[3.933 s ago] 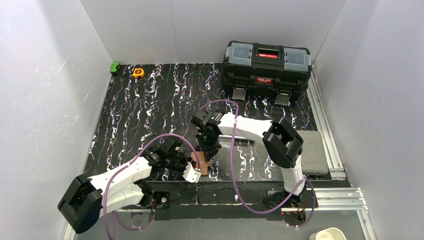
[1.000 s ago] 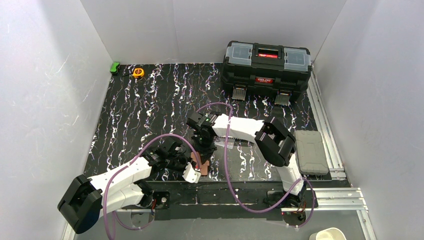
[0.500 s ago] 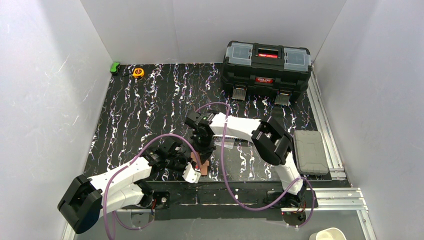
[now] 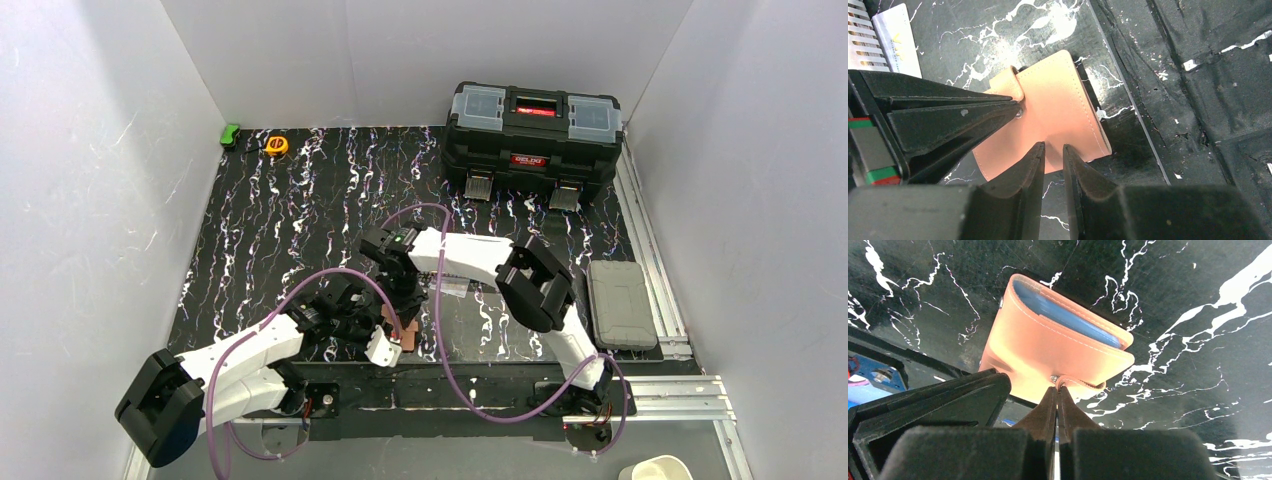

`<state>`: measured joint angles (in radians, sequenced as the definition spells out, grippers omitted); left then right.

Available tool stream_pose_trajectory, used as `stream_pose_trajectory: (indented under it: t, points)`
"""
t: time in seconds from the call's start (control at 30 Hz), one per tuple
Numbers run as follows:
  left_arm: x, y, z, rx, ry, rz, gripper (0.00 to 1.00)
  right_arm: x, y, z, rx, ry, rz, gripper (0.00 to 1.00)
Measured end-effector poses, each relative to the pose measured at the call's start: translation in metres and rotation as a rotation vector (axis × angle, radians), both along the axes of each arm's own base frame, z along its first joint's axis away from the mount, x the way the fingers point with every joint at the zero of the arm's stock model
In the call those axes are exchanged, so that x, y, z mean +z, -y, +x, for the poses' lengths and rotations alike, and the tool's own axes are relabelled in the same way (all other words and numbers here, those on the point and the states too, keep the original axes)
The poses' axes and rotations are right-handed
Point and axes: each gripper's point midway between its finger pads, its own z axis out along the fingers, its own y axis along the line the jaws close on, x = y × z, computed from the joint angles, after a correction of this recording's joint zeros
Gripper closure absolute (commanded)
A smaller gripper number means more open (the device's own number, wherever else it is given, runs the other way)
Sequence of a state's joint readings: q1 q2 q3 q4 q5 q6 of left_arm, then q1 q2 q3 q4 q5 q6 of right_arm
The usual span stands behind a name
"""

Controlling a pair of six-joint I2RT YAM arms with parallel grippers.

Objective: Put the credit cards into the card holder
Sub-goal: Close the card holder at the center of the board.

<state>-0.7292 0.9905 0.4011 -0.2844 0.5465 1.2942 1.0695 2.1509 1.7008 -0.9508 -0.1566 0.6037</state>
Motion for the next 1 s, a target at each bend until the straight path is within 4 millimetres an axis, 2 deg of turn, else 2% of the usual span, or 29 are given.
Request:
stream_pose_trajectory:
  t: [0.27,0.67,1.0]
  points:
    - [0.0,-0.001,-0.001,-0.002,-0.001,0.001,0.81,-0.001,-0.001,-0.001,0.029,0.051,-0.07,0.99]
    - [0.003,-0.002,-0.004,-0.006,-0.001,-0.002,0.81,-0.004,-0.001,-0.002,0.04,0.039,-0.123,0.99]
    - [0.002,-0.002,-0.004,-0.02,0.008,0.001,0.86,-0.011,0.001,-0.006,0.066,0.024,-0.179,0.99]
